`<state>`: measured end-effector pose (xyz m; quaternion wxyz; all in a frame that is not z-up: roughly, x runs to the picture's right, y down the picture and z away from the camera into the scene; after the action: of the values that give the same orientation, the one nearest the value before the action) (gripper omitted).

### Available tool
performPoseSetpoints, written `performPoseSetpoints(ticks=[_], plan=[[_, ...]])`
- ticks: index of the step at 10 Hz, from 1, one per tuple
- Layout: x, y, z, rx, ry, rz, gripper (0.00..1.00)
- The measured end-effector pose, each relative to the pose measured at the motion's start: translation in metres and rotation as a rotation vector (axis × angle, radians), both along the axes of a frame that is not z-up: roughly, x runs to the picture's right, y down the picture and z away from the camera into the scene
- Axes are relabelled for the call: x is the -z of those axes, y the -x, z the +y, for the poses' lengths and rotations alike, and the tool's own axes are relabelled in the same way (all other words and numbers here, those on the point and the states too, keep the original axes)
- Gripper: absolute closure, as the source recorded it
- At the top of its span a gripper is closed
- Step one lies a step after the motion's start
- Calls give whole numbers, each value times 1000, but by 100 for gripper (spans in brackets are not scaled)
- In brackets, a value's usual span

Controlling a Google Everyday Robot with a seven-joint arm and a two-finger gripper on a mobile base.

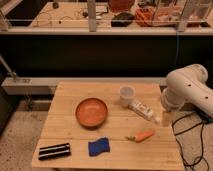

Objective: Push the eraser across the table

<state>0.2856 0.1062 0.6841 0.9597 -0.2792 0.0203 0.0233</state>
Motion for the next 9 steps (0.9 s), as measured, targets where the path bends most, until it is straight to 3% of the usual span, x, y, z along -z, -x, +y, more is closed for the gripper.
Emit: performPoseSetpoints(ticks=[5,9], plan=[[9,46,-5,73,-4,-63,20],[13,60,-2,112,-2,-95,20]])
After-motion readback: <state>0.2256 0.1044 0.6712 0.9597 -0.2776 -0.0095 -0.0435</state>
